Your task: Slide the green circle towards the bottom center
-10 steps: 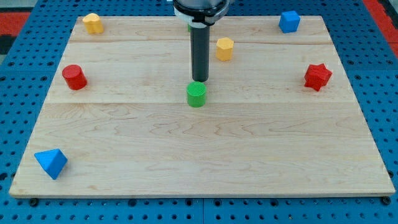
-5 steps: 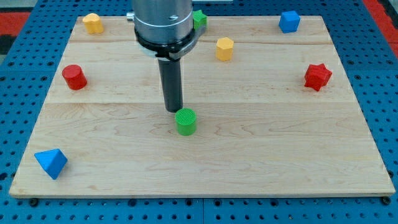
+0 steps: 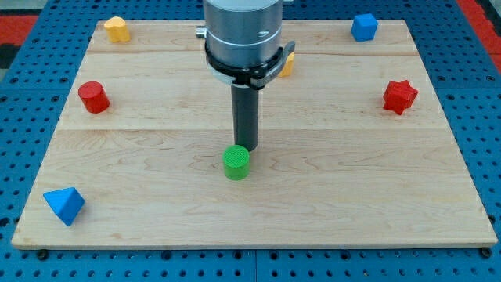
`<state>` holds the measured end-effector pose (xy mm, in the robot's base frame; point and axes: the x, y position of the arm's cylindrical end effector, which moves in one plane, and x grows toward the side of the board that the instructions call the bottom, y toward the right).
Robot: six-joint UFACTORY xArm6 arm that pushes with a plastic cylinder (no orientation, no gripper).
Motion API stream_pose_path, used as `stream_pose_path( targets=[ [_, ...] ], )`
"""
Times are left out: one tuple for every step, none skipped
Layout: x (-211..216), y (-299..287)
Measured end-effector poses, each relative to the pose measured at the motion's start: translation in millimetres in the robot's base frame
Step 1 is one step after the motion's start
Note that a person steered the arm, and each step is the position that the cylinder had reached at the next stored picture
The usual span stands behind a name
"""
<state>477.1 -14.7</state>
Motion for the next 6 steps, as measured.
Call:
stream_pose_path(
  targets=[
    [3, -3],
    [22, -3],
    [21, -18],
    [23, -25],
    [27, -25],
    [36, -25]
  ],
)
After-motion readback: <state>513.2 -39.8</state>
